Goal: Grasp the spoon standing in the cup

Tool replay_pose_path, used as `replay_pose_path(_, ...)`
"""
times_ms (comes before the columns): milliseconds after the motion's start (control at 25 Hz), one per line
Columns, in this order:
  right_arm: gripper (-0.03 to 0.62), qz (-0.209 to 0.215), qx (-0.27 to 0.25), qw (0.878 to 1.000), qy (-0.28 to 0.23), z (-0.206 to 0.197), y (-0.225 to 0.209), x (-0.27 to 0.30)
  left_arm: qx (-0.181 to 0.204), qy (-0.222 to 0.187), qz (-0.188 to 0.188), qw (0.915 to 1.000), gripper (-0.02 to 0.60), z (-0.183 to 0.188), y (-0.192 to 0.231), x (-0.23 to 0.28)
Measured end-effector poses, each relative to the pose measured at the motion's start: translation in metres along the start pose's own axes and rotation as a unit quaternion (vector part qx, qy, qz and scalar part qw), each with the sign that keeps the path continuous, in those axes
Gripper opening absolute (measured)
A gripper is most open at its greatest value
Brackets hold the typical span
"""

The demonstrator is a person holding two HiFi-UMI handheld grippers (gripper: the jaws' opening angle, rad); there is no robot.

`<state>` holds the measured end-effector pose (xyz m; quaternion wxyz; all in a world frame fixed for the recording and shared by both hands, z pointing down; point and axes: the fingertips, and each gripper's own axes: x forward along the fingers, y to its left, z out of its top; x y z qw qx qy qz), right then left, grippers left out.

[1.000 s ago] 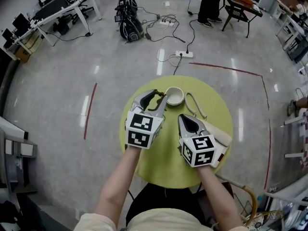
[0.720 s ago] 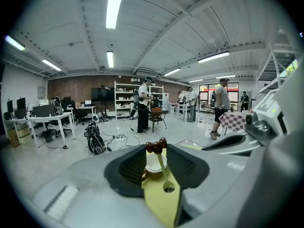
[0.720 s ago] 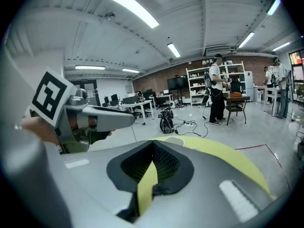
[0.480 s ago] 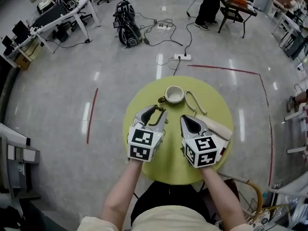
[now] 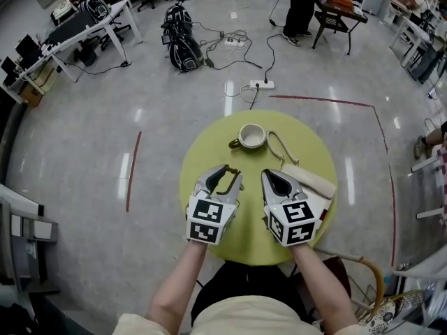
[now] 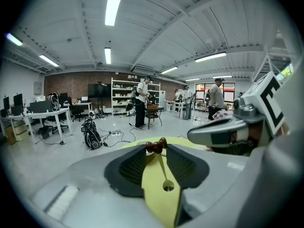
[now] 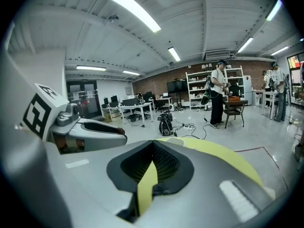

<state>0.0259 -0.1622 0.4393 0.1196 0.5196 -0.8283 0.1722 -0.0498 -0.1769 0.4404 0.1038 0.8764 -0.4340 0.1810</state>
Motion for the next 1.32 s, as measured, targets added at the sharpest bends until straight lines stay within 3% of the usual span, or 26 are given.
replay_pose_path(360, -0.002, 0.003, -0.005, 1.000, -0.008, -0.005, 0.005, -0.016, 0.002, 0.014, -0.005, 0.9999, 0.141, -0.024, -0.016, -0.011)
replay_pose_path(1320, -0.002, 0.001, -0.004, 1.000, -0.006, -0.021, 0.002, -0.031, -0.029, -0.003, 0.016, 0.9995, 0.138, -0.015, -0.023, -0.025)
